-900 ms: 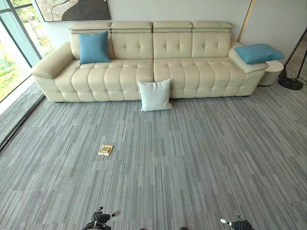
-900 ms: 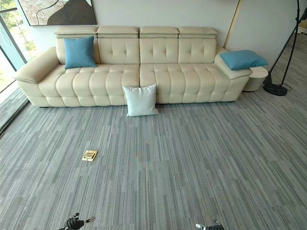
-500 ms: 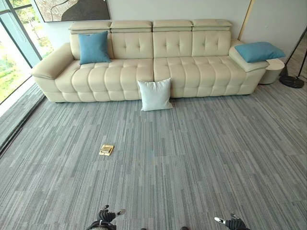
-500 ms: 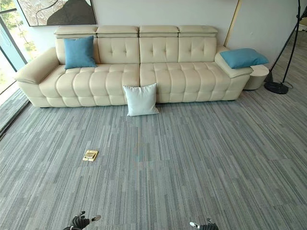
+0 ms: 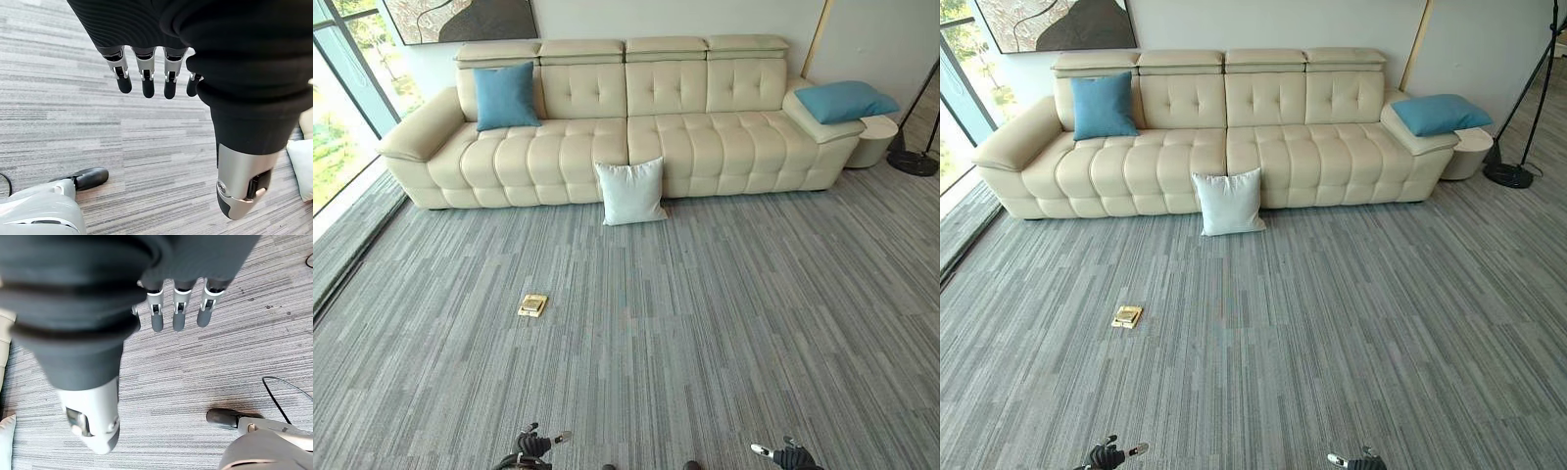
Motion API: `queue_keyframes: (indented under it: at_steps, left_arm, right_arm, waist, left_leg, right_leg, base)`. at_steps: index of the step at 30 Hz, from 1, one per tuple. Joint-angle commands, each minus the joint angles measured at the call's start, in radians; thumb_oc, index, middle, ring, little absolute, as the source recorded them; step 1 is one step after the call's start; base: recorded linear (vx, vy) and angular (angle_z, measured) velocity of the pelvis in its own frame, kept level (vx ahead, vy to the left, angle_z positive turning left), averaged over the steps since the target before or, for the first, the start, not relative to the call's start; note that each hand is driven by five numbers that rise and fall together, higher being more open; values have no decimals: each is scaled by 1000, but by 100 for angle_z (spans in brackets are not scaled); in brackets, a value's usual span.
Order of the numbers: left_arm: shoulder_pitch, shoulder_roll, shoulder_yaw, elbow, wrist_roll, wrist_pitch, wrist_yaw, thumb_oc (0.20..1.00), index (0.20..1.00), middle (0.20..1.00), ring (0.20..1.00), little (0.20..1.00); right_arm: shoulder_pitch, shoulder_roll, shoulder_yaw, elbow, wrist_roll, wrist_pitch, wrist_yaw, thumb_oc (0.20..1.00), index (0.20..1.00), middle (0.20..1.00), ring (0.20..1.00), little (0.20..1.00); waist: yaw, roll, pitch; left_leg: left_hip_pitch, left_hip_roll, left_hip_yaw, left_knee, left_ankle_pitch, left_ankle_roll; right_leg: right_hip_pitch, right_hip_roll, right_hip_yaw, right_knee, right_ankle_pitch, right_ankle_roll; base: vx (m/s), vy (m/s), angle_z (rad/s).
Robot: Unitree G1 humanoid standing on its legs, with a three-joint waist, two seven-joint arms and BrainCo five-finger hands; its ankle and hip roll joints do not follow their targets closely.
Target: Pick up all the scattered cushions and arrange them neatly on the sofa.
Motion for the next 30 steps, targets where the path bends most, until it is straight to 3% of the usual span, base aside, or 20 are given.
queue_keyframes:
  at_steps: [1,4,7,9,10,11,13,15,16,17,19,21,22,23,24,26,28,29,30]
  left_arm:
    - [-92,12,-31,41,-8,-26,3,1000,1000,1000,1000,1000]
    - [-98,12,-34,26,-19,-29,7,1000,1000,1000,1000,1000]
    - [-111,13,-35,28,-29,-30,12,1000,1000,1000,1000,1000]
    - [-118,14,-36,27,-36,-31,12,1000,1000,1000,1000,1000]
    - [-120,15,-41,23,-36,-29,9,1000,1000,1000,1000,1000]
    - [-122,11,-44,23,-41,-30,9,1000,1000,1000,1000,1000]
    - [-125,5,-42,29,-59,-32,8,1000,1000,1000,1000,1000]
    - [-130,3,-45,28,-67,-35,11,1000,1000,1000,1000,1000]
    - [-138,1,-45,25,-76,-36,12,1000,1000,1000,1000,1000]
    - [-138,1,-45,25,-76,-36,12,1000,1000,1000,1000,1000]
    - [-154,-1,-46,25,-80,-44,15,1000,1000,1000,1000,1000]
    - [-156,1,-45,28,-80,-48,12,1000,1000,1000,1000,1000]
    - [-146,-4,-43,40,-69,-51,15,1000,1000,1000,1000,1000]
    - [-145,-4,-44,40,-69,-51,15,1000,1000,1000,1000,1000]
    - [-139,-11,-44,41,-72,-50,13,1000,1000,1000,1000,1000]
    - [-134,-23,-51,38,-71,-52,11,1000,1000,1000,1000,1000]
    - [-132,-23,-53,35,-71,-52,8,1000,1000,1000,1000,1000]
    - [-129,-22,-53,25,-80,-52,5,1000,1000,1000,1000,1000]
    - [-128,-23,-56,18,-84,-46,0,1000,1000,1000,1000,1000]
  right_arm:
    - [-96,-7,28,17,7,-16,-5,1000,1000,1000,1000,1000]
    - [-108,-5,32,8,10,-15,-9,1000,1000,1000,1000,1000]
    - [-130,-6,42,-12,11,-17,-12,1000,1000,1000,1000,1000]
    - [-135,2,42,-18,13,-15,-11,1000,1000,1000,1000,1000]
    - [-135,9,42,-13,16,-10,-7,1000,1000,1000,1000,1000]
    - [-132,14,46,-19,16,-13,-6,1000,1000,1000,1000,1000]
    - [-126,19,47,-18,14,-13,-10,1000,1000,1000,1000,1000]
    - [-128,16,48,-20,15,-12,-12,1000,1000,1000,1000,1000]
    - [-132,11,48,-27,16,-12,-16,1000,1000,1000,1000,1000]
    - [-132,11,48,-27,16,-12,-16,1000,1000,1000,1000,1000]
    - [-134,8,40,-41,12,-7,-27,1000,1000,1000,1000,1000]
    - [-120,2,34,-50,7,-6,-26,1000,1000,1000,1000,1000]
    - [-97,-3,28,-40,13,-11,-22,1000,1000,1000,1000,1000]
    - [-96,-4,28,-40,13,-11,-22,1000,1000,1000,1000,1000]
    - [-93,-11,25,-36,19,-13,-21,1000,1000,1000,1000,1000]
    - [-92,-28,23,-30,33,-26,-14,1000,1000,1000,1000,1000]
    - [-94,-31,20,-29,38,-28,-12,1000,1000,1000,1000,1000]
    - [-97,-31,17,-24,47,-33,-8,1000,1000,1000,1000,1000]
    - [-106,-35,15,-24,52,-33,-6,1000,1000,1000,1000,1000]
  waist:
    - [-15,-30,53]
    - [-13,-33,67]
    - [-7,-31,85]
    - [-7,-24,106]
    - [-17,-16,125]
    - [-25,-6,142]
    - [-28,1,148]
    - [-34,-1,155]
    - [-43,-11,161]
    - [-44,-9,163]
    - [-69,-20,175]
    - [-88,-17,174]
    - [-103,-14,148]
    - [-103,-13,148]
    - [-110,-3,138]
    - [-118,31,126]
    - [-122,36,118]
    - [-121,46,115]
    - [-115,38,124]
  left_leg:
    - [45,-2,-12,1,-114,-22]
    - [28,-9,-19,1,-117,-9]
    - [-9,-24,-19,1,-111,16]
    - [-27,-41,-30,14,-118,45]
    - [-15,-52,-39,15,-127,67]
    - [5,-54,-38,8,-132,80]
    - [39,-55,-45,1,-156,72]
    - [57,-60,-53,1,-174,66]
    - [78,-71,-63,1,-197,57]
    - [80,-69,-65,1,-198,56]
    - [127,-76,-78,1,-242,32]
    - [164,-66,-83,1,-270,19]
    - [195,-49,-95,1,-293,8]
    - [195,-48,-95,1,-293,7]
    - [207,-28,-93,1,-289,-2]
    - [189,26,-87,62,-194,-34]
    - [170,34,-87,95,-161,-46]
    - [139,53,-81,184,-81,-71]
    - [84,44,-96,338,-9,-84]
  right_leg:
    - [32,-65,-18,1,-107,90]
    - [19,-70,-16,3,-104,92]
    - [-60,-85,-2,97,-123,95]
    - [-150,-93,13,258,-138,110]
    - [-243,-106,34,459,-86,132]
    - [-298,-105,41,583,-48,134]
    - [-369,-97,14,604,-65,124]
    - [-375,-91,-5,535,-79,115]
    - [-377,-100,-30,388,-64,116]
    - [-372,-97,-33,384,-63,115]
    - [-401,-116,-79,148,12,140]
    - [-410,-116,-87,101,37,151]
    - [-392,-112,-80,113,56,127]
    - [-391,-111,-81,114,55,127]
    - [-390,-104,-82,133,49,117]
    - [-379,-69,-89,169,12,81]
    - [-369,-63,-96,168,-3,68]
    - [-330,-39,-101,166,-41,39]
    - [-281,-23,-86,157,-70,11]
  base:
    - [25,36,1]
    - [24,75,1]
    - [-21,178,-3]
    - [-7,201,-3]
    - [72,268,-11]
    - [75,221,5]
    - [248,58,26]
    - [268,-49,0]
    - [176,-79,0]
    - [278,-129,8]
    - [446,-202,15]
    - [553,-247,27]
    - [394,-189,51]
    - [537,-262,51]
    - [344,-185,42]
    - [416,-253,27]
    - [233,-162,-10]
    - [363,-272,-1]
    - [455,-342,9]
